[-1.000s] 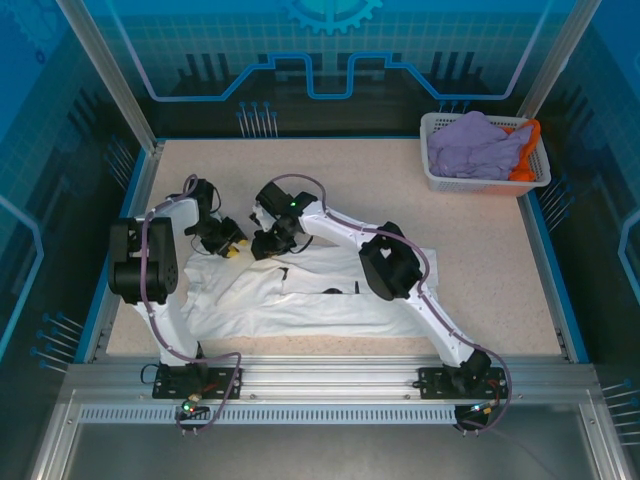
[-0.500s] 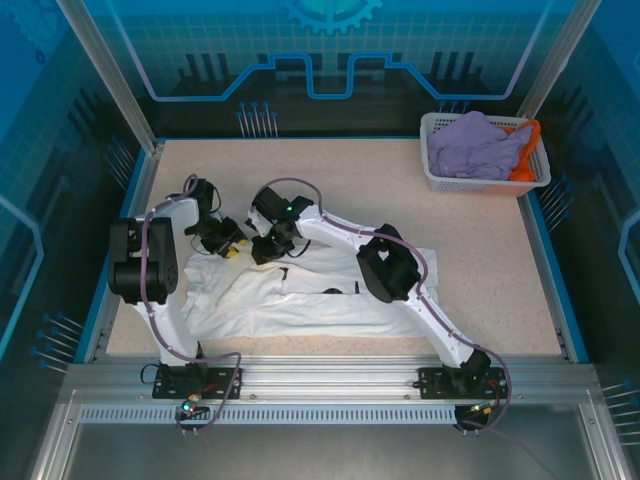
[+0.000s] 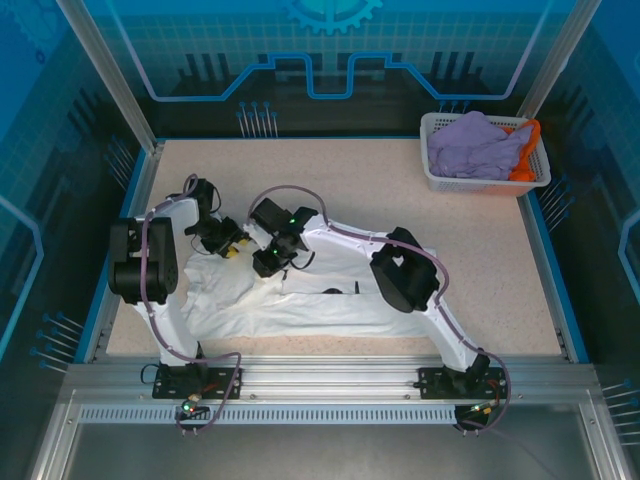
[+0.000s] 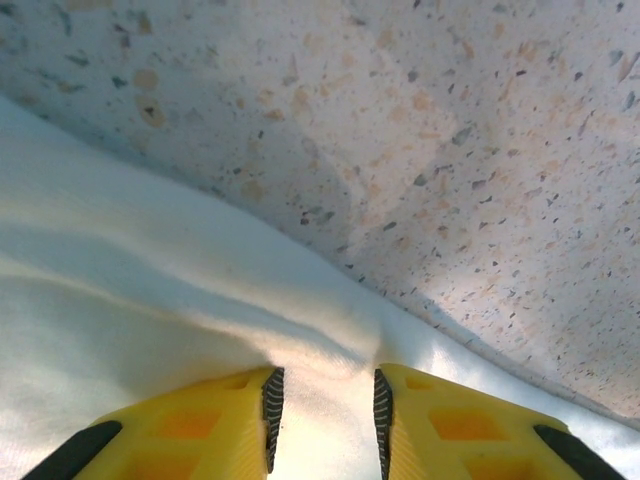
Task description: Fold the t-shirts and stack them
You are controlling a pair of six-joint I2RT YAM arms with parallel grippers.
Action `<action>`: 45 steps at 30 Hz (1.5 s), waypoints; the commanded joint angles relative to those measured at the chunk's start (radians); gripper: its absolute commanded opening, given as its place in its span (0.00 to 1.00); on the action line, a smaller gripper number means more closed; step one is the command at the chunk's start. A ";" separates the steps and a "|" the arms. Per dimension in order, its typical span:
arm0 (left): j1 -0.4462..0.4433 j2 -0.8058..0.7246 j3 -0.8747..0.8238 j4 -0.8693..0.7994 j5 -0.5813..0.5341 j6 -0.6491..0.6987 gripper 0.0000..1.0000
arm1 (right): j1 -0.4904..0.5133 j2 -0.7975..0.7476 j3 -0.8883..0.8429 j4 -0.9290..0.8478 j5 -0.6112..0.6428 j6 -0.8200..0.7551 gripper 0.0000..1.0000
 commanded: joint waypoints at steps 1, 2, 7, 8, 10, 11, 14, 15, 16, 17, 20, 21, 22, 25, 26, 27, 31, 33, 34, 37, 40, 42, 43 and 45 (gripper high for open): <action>0.002 0.025 0.011 -0.028 -0.043 0.023 0.34 | 0.003 -0.055 -0.046 0.020 -0.018 -0.027 0.15; 0.002 0.025 0.011 -0.028 -0.043 0.023 0.34 | 0.005 -0.069 -0.073 0.027 -0.025 -0.029 0.15; 0.002 0.028 0.016 -0.031 -0.045 0.027 0.35 | 0.010 -0.134 -0.195 0.077 -0.047 -0.048 0.17; 0.003 0.030 0.017 -0.031 -0.046 0.027 0.36 | 0.009 -0.142 -0.211 0.077 -0.051 -0.052 0.17; 0.002 0.031 0.021 -0.032 -0.046 0.028 0.36 | 0.009 -0.151 -0.232 0.074 -0.045 -0.058 0.18; 0.002 0.031 0.024 -0.033 -0.045 0.029 0.36 | 0.010 -0.158 -0.244 0.071 -0.042 -0.061 0.19; 0.002 0.033 0.038 -0.045 -0.046 0.036 0.37 | 0.002 -0.195 -0.302 0.085 -0.031 -0.061 0.21; 0.002 0.034 0.043 -0.049 -0.045 0.038 0.37 | -0.003 -0.211 -0.325 0.089 -0.029 -0.057 0.22; 0.003 0.033 0.047 -0.052 -0.043 0.040 0.37 | -0.006 -0.226 -0.347 0.093 -0.027 -0.053 0.23; 0.002 0.031 0.052 -0.056 -0.043 0.042 0.37 | -0.012 -0.249 -0.376 0.100 -0.025 -0.049 0.24; 0.002 0.005 0.056 -0.062 -0.042 0.046 0.39 | -0.021 -0.328 -0.476 0.130 -0.014 -0.036 0.30; 0.001 -0.007 0.057 -0.064 -0.041 0.047 0.41 | -0.027 -0.357 -0.511 0.147 -0.013 -0.026 0.34; 0.002 -0.016 0.060 -0.069 -0.039 0.046 0.42 | -0.029 -0.379 -0.536 0.157 -0.011 -0.018 0.36; -0.002 -0.060 0.071 -0.091 -0.034 0.053 0.44 | -0.047 -0.431 -0.590 0.144 0.002 0.003 0.39; -0.006 -0.083 0.071 -0.100 -0.038 0.056 0.44 | -0.063 -0.453 -0.611 0.137 -0.005 0.018 0.39; -0.012 -0.107 0.071 -0.107 -0.044 0.059 0.43 | -0.086 -0.477 -0.629 0.135 -0.016 0.034 0.39; -0.078 -0.261 0.023 -0.109 -0.107 0.070 0.44 | -0.211 -0.645 -0.755 0.174 0.015 0.138 0.39; -0.132 -0.317 -0.018 -0.098 -0.119 0.059 0.43 | -0.294 -0.711 -0.805 0.163 0.086 0.215 0.39; -0.164 -0.337 -0.052 -0.078 -0.109 0.043 0.42 | -0.344 -0.732 -0.825 0.144 0.114 0.262 0.39; -0.227 -0.343 -0.175 0.020 -0.043 -0.011 0.39 | -0.498 -0.749 -0.881 0.107 0.141 0.354 0.37; -0.250 -0.299 -0.254 0.100 0.001 -0.056 0.29 | -0.635 -0.739 -0.921 0.096 0.153 0.416 0.37; -0.269 -0.268 -0.270 0.115 -0.001 -0.061 0.28 | -0.707 -0.718 -0.936 0.112 0.142 0.435 0.38; -0.277 -0.255 -0.277 0.122 -0.001 -0.063 0.28 | -0.738 -0.702 -0.937 0.123 0.128 0.438 0.39; -0.295 -0.240 -0.296 0.141 0.008 -0.063 0.28 | -0.784 -0.659 -0.923 0.115 0.123 0.449 0.40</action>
